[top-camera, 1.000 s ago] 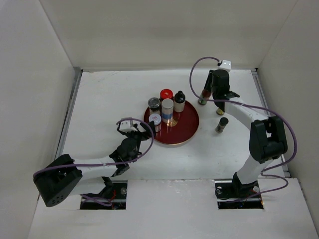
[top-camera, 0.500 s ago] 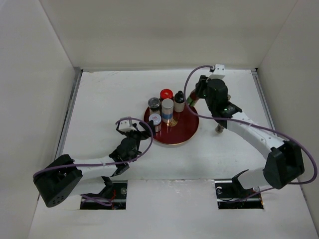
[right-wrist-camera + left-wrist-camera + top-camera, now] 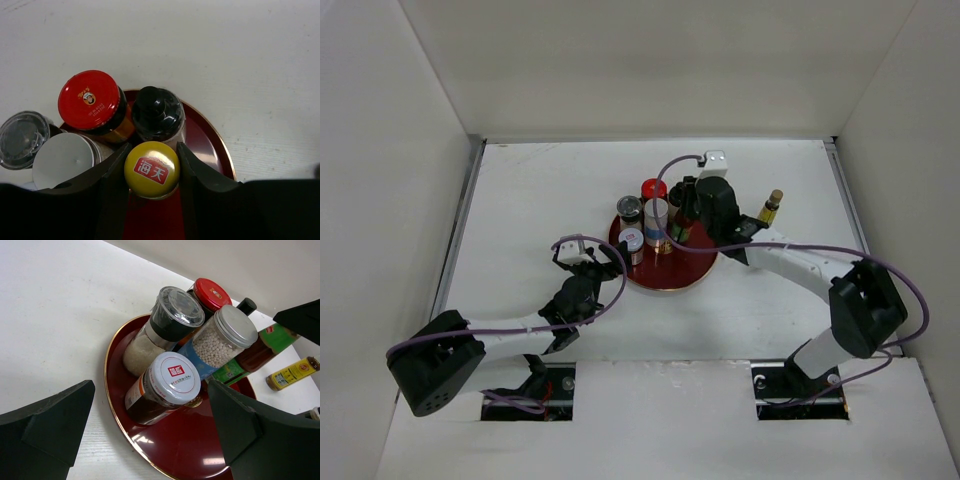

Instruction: Organize the condiment bottles

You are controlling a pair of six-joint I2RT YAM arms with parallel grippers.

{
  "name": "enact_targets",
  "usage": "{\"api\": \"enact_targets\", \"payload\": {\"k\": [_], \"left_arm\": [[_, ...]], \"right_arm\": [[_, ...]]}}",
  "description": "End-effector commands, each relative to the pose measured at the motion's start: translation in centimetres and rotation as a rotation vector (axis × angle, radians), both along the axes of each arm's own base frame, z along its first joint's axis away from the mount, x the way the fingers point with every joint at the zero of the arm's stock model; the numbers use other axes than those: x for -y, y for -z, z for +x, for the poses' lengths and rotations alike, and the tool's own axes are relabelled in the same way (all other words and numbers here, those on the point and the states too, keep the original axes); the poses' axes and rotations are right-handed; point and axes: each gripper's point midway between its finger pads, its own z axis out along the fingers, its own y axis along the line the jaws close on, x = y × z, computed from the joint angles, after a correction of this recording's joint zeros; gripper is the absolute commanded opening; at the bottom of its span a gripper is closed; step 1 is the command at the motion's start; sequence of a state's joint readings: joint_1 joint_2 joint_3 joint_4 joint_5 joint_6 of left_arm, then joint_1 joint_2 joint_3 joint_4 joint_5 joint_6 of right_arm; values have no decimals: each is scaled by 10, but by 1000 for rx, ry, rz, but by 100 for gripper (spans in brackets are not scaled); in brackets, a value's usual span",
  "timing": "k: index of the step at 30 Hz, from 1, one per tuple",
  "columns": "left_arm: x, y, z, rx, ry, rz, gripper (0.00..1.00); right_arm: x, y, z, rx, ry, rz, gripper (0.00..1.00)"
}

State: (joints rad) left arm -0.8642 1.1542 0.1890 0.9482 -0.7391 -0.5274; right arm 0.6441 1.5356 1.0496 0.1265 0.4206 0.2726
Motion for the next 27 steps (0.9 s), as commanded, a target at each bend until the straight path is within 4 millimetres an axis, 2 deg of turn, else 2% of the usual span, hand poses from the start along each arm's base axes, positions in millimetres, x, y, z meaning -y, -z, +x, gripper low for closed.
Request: {"api": "enact_targets", "payload": {"k": [1, 3, 6, 11, 14, 17, 19, 21, 22, 23, 25, 27], "left_arm": [[4, -17, 2, 44, 9, -63, 100], [3, -17, 3, 43, 6, -64, 100], [3, -18, 2, 44, 9, -67, 100], [3, -19, 1, 45, 9, -69, 100], [3, -19, 1, 47, 9, -71, 100], [4, -19, 0, 45, 14, -70, 100], [6, -20, 0, 48, 20, -74, 100], [7, -19, -1, 46, 22, -72, 100], [8, -19, -1, 43, 25, -72, 100], [9, -19, -1, 43, 31, -74, 100], [10, -20, -2, 45, 37, -79, 100], [11, -18, -2, 41, 37, -79, 100]], "right_arm": [[-19, -51, 11, 166, 16, 114, 33], [-23, -44, 9, 163, 14, 100, 38], [-23, -42, 5, 172, 19, 86, 59], [-12, -61, -4, 207, 47, 98, 77], [8, -76, -19, 228, 85, 116, 83], [37, -82, -37, 236, 148, 139, 89], [72, -75, -49, 228, 234, 145, 94], [111, -56, -60, 193, 343, 129, 97], [145, -34, -68, 141, 444, 108, 100], [161, -20, -73, 97, 491, 95, 100], [183, 4, -80, 20, 557, 74, 100], [193, 18, -85, -22, 581, 59, 100]]}}
